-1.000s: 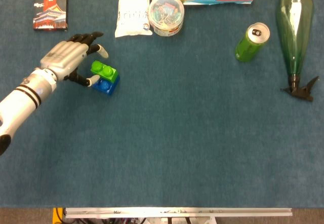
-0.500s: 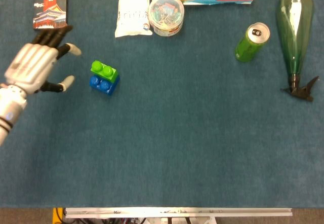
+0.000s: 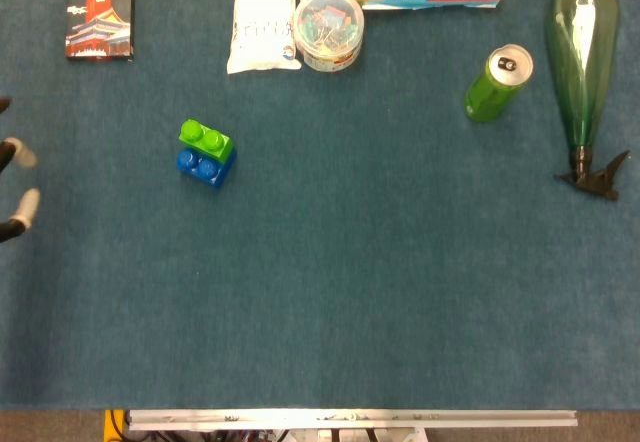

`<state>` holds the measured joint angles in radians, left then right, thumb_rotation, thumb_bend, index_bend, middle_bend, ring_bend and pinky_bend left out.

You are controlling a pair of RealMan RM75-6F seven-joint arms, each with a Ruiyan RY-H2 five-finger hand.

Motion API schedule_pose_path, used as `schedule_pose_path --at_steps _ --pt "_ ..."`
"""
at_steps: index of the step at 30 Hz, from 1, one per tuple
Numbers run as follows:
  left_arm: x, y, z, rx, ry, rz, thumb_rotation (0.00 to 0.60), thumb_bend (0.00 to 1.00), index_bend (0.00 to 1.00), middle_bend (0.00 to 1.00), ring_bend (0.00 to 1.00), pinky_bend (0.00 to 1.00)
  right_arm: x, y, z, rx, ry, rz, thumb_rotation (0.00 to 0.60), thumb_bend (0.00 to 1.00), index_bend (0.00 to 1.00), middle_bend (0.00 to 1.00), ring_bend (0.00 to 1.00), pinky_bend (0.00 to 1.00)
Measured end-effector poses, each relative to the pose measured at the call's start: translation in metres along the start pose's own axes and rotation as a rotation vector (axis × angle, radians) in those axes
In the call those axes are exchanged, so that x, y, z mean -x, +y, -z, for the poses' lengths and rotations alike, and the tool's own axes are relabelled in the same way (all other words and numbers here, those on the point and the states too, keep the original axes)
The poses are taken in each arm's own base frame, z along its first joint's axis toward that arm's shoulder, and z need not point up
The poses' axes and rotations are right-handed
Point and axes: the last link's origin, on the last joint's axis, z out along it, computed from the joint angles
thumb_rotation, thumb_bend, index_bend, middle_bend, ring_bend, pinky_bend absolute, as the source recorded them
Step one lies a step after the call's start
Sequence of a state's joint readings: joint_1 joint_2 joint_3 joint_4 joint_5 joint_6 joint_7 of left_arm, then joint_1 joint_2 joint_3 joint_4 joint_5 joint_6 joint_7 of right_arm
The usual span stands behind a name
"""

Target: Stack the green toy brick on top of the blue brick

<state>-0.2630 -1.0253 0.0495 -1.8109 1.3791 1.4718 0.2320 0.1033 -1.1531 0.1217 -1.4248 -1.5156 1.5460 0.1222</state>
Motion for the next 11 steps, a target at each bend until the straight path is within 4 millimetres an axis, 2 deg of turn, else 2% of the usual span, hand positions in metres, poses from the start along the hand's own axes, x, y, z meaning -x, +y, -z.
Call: schedule_pose_path --at_steps 6,11 --pt "0.007 -0.020 0.013 -0.035 0.041 0.026 0.600 0.33 0.44 0.19 0.09 0.03 0.005 -0.002 -0.003 0.001 -0.013 0.014 0.600 0.38 0.48 0.45 0.33 0.46" --pt "0.009 -0.032 0.012 -0.051 0.046 0.045 0.600 0.33 0.45 0.20 0.10 0.03 0.008 0.001 -0.003 0.016 -0.025 0.021 0.600 0.38 0.48 0.45 0.33 0.46"
